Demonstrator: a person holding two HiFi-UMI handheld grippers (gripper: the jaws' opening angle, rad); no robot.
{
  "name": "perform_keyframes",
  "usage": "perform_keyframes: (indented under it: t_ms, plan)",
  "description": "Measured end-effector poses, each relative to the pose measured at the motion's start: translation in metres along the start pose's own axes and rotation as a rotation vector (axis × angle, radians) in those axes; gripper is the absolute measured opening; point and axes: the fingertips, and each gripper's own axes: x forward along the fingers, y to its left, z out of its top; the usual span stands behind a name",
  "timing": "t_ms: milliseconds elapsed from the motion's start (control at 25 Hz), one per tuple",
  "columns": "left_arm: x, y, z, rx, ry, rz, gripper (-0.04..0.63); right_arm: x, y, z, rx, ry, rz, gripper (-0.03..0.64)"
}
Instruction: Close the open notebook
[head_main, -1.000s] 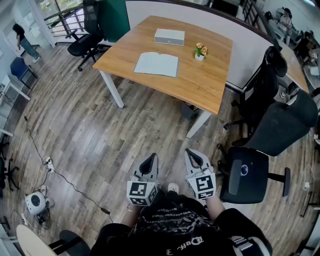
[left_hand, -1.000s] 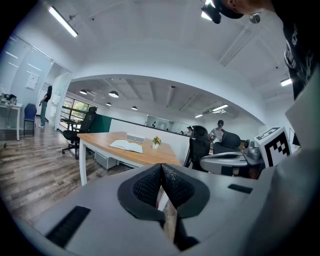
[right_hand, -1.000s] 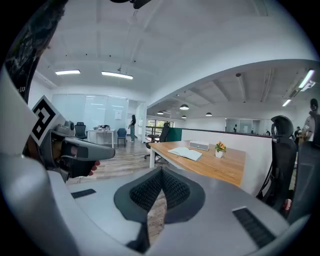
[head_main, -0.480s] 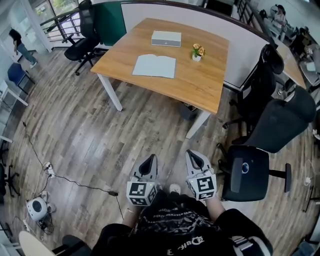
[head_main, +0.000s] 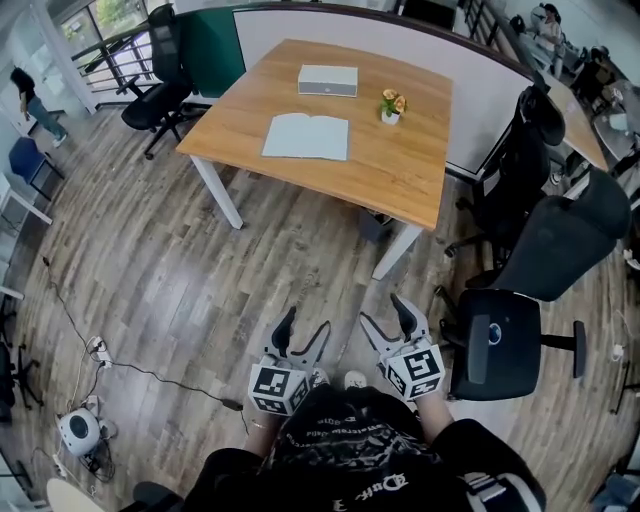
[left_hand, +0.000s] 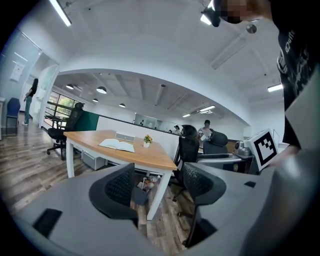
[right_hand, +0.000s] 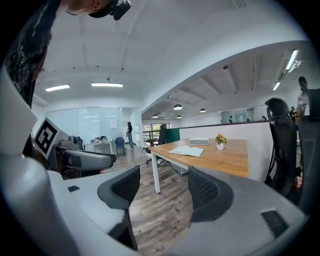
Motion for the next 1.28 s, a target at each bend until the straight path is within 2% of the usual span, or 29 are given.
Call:
perform_keyframes:
  t_ms: [240, 360, 520, 680, 960, 1120, 1280]
  plan:
    - [-0.001, 0.021, -0.002, 0.011, 0.008, -0.030, 0.307, 0.014, 0.008, -0.003, 0.010, 0.011, -0.043, 0.304]
    - [-0.001, 0.032, -0.003, 0.020, 0.011, -0.029, 0.307, 0.022, 0.015, -0.007, 0.013, 0.024, -0.033, 0.304]
    - [-0.001, 0.044, -0.008, -0.027, 0.019, -0.011, 0.307, 0.031, 0.023, -0.009, 0.003, 0.042, -0.015, 0.304]
    - [0.004, 0.056, -0.010, -0.031, 0.027, -0.012, 0.307, 0.044, 0.018, -0.013, -0.001, 0.060, 0.002, 0.295]
    - [0.042, 0.089, 0.002, -0.077, 0.024, 0.066, 0.307, 0.093, -0.018, 0.000, -0.010, 0.068, 0.027, 0.290]
    - [0.075, 0.111, 0.012, -0.131, 0.019, 0.116, 0.305, 0.122, -0.046, 0.015, -0.015, 0.064, 0.049, 0.288]
    - [0.118, 0.117, 0.030, -0.098, 0.018, 0.125, 0.305, 0.151, -0.085, 0.029, -0.027, 0.063, 0.055, 0.285]
